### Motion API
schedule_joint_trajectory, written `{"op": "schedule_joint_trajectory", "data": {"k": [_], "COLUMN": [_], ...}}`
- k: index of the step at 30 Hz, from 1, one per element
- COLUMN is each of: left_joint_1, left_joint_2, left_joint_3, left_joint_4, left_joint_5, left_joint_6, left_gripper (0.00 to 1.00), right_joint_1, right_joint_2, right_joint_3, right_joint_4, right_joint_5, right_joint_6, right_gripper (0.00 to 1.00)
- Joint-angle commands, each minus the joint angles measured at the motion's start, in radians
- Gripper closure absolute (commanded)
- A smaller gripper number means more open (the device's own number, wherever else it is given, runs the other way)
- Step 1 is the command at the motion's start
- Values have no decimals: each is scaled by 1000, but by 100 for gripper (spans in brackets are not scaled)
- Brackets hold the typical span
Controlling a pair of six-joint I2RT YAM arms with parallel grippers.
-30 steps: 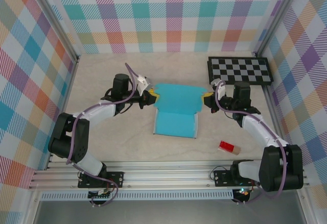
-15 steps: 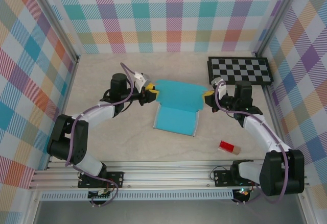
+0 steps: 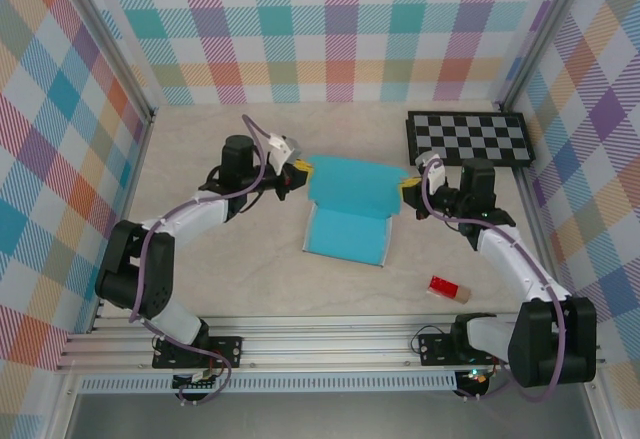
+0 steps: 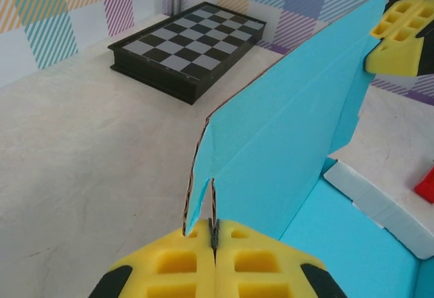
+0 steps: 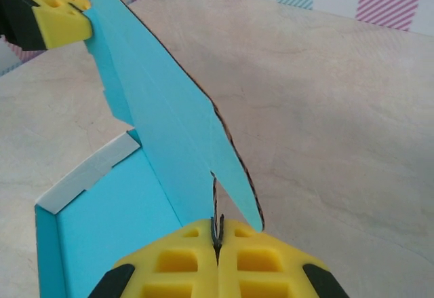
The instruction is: Fold the paper box
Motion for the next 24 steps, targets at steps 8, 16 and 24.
{"op": "schedule_joint_trajectory", "data": {"k": [8, 16, 24], "left_joint_1": [-204, -254, -271], "left_joint_2": [66, 184, 266], "left_joint_3": [49, 117, 66], "left_joint_4": [155, 288, 497], "left_joint_5": [-451, -662, -735], "left_joint_6": [-300, -507, -616], "left_gripper": [100, 100, 100], "right_joint_1": [202, 236, 264], "right_joint_2": [18, 250, 410], "right_joint_3": [32, 147, 158], "right_joint_4": [180, 364, 540], "right_joint_5": [626, 799, 771], "right_joint_6": [400, 558, 619], "right_gripper": [100, 100, 100]}}
